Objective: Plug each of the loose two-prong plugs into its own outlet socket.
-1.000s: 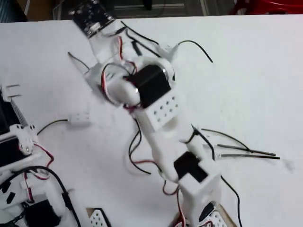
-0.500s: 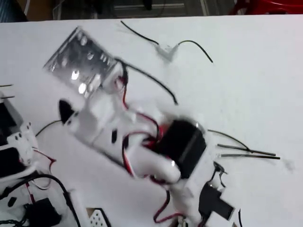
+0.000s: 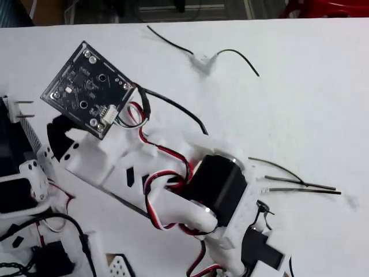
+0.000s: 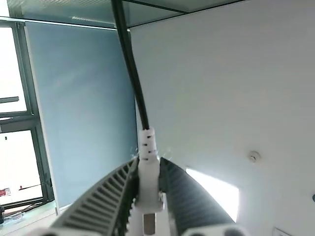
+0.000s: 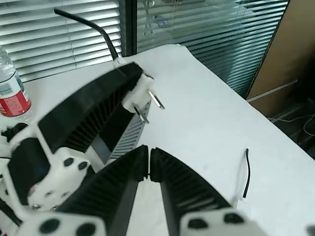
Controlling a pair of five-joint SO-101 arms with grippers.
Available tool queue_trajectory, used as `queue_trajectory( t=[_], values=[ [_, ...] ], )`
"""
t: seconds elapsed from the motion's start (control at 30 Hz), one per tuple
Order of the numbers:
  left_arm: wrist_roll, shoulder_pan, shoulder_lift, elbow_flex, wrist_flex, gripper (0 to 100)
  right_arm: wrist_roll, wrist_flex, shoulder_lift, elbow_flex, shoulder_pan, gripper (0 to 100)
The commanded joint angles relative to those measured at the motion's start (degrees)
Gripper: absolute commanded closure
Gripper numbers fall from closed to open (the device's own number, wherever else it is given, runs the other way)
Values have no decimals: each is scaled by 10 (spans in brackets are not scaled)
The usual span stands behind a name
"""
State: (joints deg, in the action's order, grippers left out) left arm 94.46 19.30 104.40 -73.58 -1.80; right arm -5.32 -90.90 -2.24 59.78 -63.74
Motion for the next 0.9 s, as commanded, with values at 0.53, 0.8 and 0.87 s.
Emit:
queue_trajectory(
  t=[0.53, 0.8, 0.87],
  values=[
    [4, -6, -2, -4, -13, 975, 54, 58, 14, 16, 12, 980],
    [1, -87, -2, 0, -13, 975, 53, 66, 14, 16, 50, 980],
    [-22, -117, -2, 0, -13, 975, 44, 67, 14, 16, 62, 980]
  ],
)
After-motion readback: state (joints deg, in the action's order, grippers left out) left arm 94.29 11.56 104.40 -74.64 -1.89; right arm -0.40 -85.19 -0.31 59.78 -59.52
